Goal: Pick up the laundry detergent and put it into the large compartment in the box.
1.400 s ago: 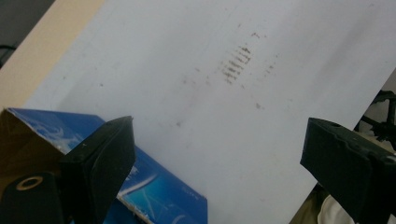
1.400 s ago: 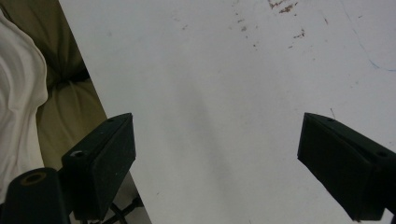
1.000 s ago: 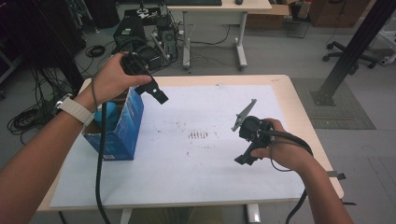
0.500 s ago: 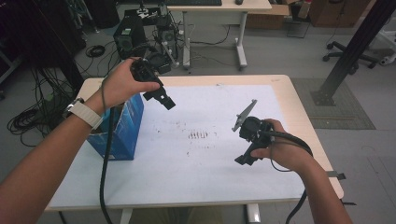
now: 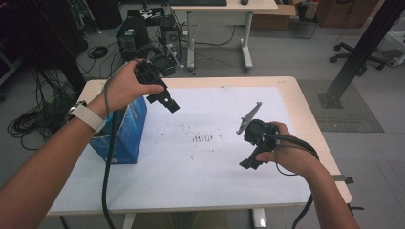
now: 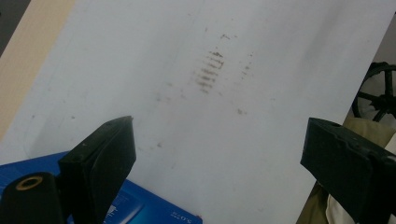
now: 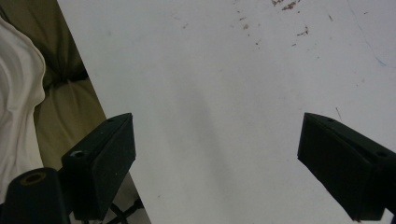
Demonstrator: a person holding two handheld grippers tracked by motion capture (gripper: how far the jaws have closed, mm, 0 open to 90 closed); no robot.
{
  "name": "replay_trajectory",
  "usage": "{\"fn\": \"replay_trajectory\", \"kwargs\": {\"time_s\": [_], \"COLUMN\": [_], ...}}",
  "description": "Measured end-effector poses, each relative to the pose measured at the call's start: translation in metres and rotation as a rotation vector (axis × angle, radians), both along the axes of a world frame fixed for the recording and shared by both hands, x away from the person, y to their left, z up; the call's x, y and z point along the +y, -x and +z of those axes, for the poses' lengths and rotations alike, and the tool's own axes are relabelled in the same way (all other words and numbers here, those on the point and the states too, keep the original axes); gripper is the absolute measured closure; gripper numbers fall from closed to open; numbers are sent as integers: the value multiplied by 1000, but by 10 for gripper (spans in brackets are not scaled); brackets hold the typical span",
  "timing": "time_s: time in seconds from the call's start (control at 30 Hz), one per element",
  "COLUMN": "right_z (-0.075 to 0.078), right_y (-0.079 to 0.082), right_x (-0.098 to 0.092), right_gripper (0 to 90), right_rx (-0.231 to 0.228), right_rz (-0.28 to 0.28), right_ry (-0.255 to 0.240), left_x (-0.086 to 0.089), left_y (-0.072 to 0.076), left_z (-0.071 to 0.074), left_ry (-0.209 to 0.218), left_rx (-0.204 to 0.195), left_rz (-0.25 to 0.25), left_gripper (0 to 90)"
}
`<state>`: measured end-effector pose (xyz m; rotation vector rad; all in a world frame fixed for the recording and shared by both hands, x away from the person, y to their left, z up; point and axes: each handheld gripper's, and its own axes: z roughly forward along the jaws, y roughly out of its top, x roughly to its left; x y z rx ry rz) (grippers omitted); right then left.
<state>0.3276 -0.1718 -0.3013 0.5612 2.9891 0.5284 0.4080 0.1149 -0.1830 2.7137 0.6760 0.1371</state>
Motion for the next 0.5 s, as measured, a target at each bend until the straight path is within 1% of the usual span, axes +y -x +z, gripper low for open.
{"fn": "replay_trajectory", "kwargs": {"time_s": [0.5], "right_z": [0], "right_y": [1], "right_x": [-1], "right_gripper": [115], "right_rx": [-5], "right_rz": [-1], "right_ry": [-5], "left_x": [0], "left_y": [2], "left_z": [1], "left_ry": [-2], "left_rx": [-7], "left_rz": [3], "left_gripper": [103]}}
